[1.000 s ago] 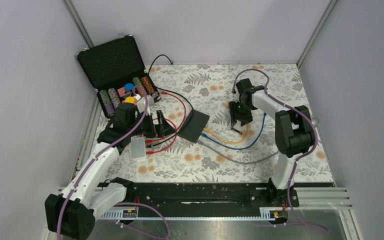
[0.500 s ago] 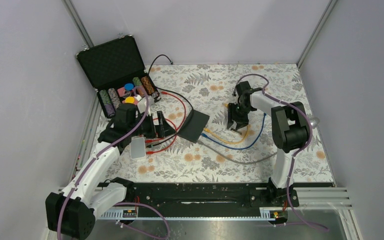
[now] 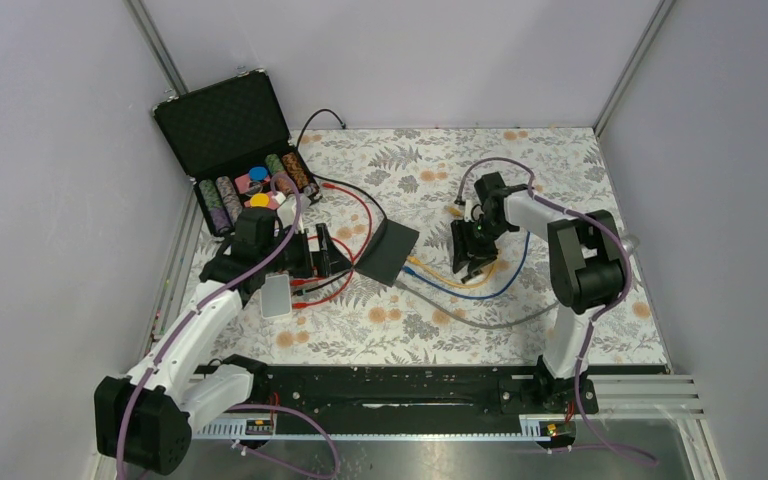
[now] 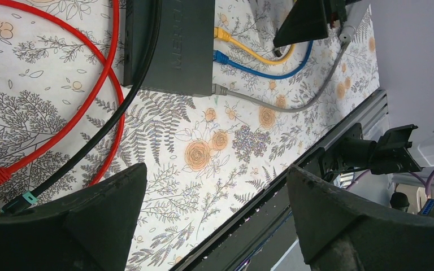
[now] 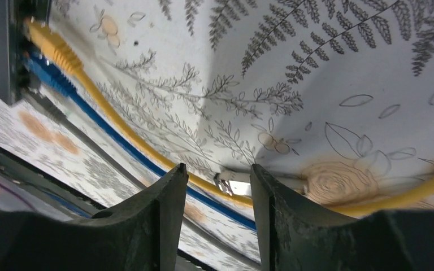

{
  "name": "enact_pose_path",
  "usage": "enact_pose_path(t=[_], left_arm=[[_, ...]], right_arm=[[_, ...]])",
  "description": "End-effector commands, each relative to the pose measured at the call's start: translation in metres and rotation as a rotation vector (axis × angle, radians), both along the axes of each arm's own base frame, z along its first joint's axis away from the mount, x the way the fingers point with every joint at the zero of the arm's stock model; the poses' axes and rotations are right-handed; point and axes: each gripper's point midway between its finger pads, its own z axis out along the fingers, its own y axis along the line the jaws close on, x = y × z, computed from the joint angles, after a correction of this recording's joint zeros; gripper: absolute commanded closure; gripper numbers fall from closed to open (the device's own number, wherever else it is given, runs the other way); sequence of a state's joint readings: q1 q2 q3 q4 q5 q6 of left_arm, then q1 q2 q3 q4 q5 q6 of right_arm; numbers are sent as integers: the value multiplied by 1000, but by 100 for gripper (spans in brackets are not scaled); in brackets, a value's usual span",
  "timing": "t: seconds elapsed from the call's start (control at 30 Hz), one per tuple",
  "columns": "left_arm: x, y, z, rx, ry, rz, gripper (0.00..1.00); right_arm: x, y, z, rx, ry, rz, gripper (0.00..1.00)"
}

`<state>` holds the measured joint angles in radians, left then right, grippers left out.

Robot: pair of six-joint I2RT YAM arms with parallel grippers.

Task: Insert the plug into the switch port
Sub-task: Pick up the plug from the center of the board.

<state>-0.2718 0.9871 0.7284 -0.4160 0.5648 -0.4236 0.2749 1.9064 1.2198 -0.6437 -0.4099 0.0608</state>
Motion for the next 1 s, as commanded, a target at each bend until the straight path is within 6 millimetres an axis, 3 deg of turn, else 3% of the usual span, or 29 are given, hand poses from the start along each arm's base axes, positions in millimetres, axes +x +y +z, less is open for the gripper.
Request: enact_pose_path(t=[0.0, 0.13, 0.27, 0.37, 0.67, 0.77, 0.9, 0.97], left_arm=[[4, -4, 7, -24, -43, -16, 7], [4, -2, 7, -13, -52, -14, 7], [2, -3, 3, -10, -42, -19, 7], [0, -2, -1, -5, -35, -23, 7], [-3, -2, 2, -4, -47, -35, 7], [-6, -5, 2, -21, -46, -48, 7], [-14, -13, 6, -71, -48, -91, 7], [-19, -16, 8, -74, -59, -108, 7]], right_arm=[[8, -13, 41, -22, -225, 216, 47], [7, -14, 66, 23, -422, 503, 45], [-21, -21, 57, 80, -527, 888, 45], [-20, -25, 48, 77, -594, 1073, 45], [-4, -26, 31, 69, -644, 1326, 50], [1, -28, 17, 20, -644, 1433, 53], [1, -19, -2, -7, -675, 1526, 53], [1, -15, -4, 0, -656, 1526, 58]])
